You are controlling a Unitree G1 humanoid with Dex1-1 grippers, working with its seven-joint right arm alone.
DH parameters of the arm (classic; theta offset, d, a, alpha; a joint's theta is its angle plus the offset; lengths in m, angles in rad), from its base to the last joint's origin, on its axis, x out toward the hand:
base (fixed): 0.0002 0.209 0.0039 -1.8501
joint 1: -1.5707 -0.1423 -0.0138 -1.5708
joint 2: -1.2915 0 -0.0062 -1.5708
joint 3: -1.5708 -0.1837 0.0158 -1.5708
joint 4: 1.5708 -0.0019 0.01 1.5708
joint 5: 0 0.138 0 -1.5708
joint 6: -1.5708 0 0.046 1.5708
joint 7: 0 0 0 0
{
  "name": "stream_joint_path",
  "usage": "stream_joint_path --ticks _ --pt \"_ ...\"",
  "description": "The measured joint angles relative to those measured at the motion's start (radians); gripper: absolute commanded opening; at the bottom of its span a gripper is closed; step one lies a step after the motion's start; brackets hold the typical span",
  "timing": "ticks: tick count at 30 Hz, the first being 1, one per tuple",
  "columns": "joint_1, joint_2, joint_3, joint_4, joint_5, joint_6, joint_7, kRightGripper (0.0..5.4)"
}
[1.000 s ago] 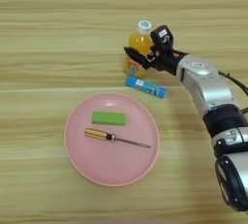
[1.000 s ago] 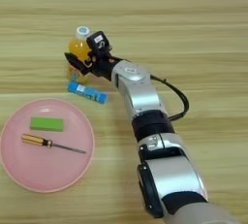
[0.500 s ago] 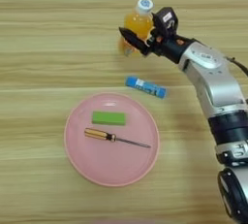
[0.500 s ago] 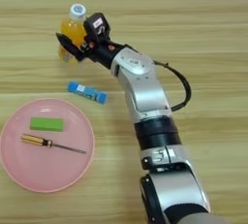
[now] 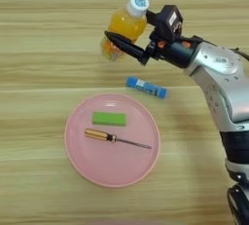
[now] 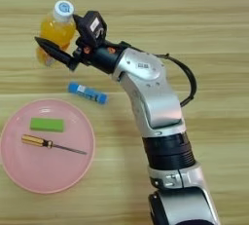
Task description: Move the objects on the table
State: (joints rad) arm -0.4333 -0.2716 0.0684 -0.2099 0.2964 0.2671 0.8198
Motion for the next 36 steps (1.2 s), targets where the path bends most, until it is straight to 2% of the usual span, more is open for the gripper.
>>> stream_joint_path --ticks 8,19,28,36 --pt "0.092 -0.050 0.039 -0.115 0.097 -0.021 0.184 3.51" --pt "0.158 -0.117 0.075 -0.188 0.188 -0.003 0.348 3.50" --pt "0.199 -0.171 0.135 -0.208 0.228 0.089 0.428 3.50" --pt "0.209 -0.187 0.168 -0.152 0.223 0.116 0.438 3.50"
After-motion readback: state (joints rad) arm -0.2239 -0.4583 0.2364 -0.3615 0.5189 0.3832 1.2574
